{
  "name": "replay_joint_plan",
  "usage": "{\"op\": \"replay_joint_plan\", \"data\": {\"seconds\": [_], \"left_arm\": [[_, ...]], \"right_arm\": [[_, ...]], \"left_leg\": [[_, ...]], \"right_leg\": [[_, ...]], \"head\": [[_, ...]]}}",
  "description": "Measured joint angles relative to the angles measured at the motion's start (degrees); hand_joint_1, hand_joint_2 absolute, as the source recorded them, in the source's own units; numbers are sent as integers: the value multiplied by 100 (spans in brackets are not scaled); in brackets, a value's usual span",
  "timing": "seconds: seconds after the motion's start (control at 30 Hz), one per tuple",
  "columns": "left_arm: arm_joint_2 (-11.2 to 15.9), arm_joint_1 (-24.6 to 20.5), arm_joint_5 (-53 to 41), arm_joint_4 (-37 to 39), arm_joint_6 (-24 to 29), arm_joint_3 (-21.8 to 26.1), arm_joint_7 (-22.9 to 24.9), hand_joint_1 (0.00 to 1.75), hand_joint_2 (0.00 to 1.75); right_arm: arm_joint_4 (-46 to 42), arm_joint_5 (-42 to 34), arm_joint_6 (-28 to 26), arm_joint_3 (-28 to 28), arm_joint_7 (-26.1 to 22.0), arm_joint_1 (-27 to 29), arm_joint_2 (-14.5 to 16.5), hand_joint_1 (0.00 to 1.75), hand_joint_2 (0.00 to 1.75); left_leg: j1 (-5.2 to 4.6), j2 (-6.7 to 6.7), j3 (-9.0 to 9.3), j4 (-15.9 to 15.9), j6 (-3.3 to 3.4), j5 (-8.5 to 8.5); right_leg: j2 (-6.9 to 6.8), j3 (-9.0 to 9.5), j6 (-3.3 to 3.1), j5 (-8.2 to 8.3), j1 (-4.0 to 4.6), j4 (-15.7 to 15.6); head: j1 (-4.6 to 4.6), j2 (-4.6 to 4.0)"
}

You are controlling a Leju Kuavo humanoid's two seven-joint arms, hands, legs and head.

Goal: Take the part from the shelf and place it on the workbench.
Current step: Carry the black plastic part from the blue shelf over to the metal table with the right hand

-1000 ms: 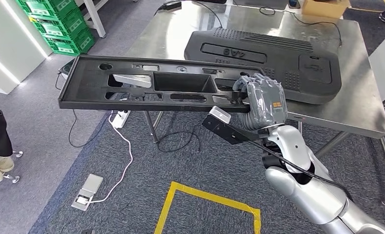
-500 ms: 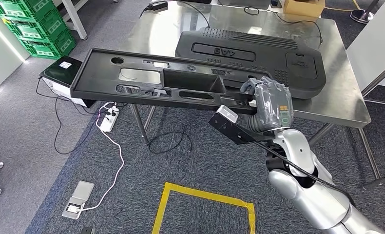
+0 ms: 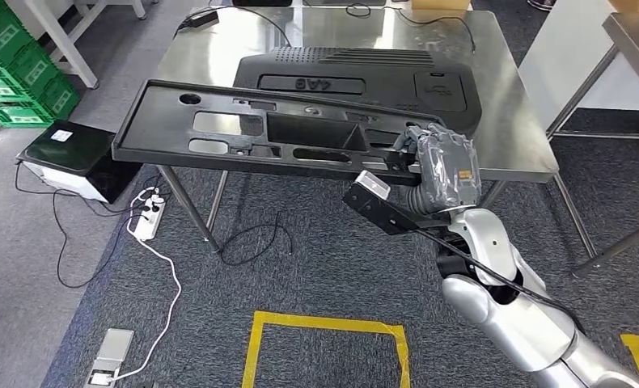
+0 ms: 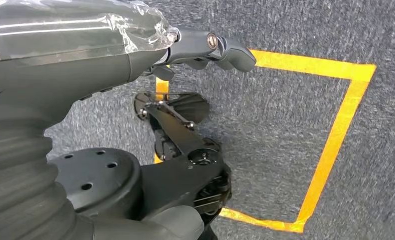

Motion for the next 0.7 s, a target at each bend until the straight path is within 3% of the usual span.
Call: {"op": "replay_joint_plan", "data": {"seconds": [0.1,0.17,0.3,0.6,0.7], "left_arm": [[4,-7,4,0,2,-3,-1,0,175],[5,-11,3,0,3,-8,-1,0,175],[4,-14,6,0,2,-24,-9,0,175],[6,-16,47,0,-18,-78,-18,0,175],[25,-20,54,-1,-14,-87,-19,0,175]], "right_arm": [[-1,0,7,0,2,1,0,175,175],[0,0,7,0,3,2,-1,175,175],[-2,-2,2,0,7,8,-1,175,175],[-2,-33,-54,0,14,8,0,175,175],[-2,-61,-85,-1,2,10,0,175,175]], "left_leg": [[-16,-56,393,-1014,86,563],[-28,-93,533,-1420,129,690],[-60,-109,545,-1476,142,696],[-81,-116,542,-1475,189,698],[-99,-96,569,-1507,277,705]], "right_leg": [[82,9,22,-15,18,23],[107,-3,56,-40,40,39],[106,-1,40,-53,28,34],[98,29,121,-27,5,-29],[88,65,216,3,-33,-101]], "head": [[-68,0],[-79,0],[-12,0],[83,0],[65,0]]}}
